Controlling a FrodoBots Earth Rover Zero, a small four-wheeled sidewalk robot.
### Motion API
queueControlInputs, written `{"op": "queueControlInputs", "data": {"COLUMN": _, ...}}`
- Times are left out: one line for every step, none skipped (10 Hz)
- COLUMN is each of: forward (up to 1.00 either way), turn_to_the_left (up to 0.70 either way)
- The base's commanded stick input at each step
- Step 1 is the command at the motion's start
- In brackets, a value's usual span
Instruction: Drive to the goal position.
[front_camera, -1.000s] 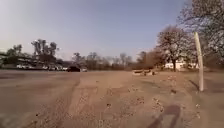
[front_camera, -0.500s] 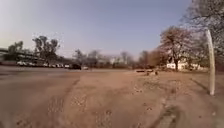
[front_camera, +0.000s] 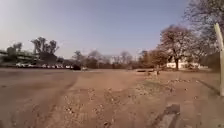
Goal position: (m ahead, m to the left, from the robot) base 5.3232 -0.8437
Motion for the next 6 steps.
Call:
{"op": "queueControlInputs", "data": {"forward": 0.70, "turn_to_the_left": 0.00}}
{"op": "queueControlInputs", "data": {"forward": 0.70, "turn_to_the_left": 0.00}}
{"op": "queueControlInputs", "data": {"forward": 0.70, "turn_to_the_left": 0.00}}
{"op": "queueControlInputs", "data": {"forward": 0.70, "turn_to_the_left": 0.00}}
{"op": "queueControlInputs", "data": {"forward": 0.70, "turn_to_the_left": 0.00}}
{"op": "queueControlInputs", "data": {"forward": 0.70, "turn_to_the_left": 0.00}}
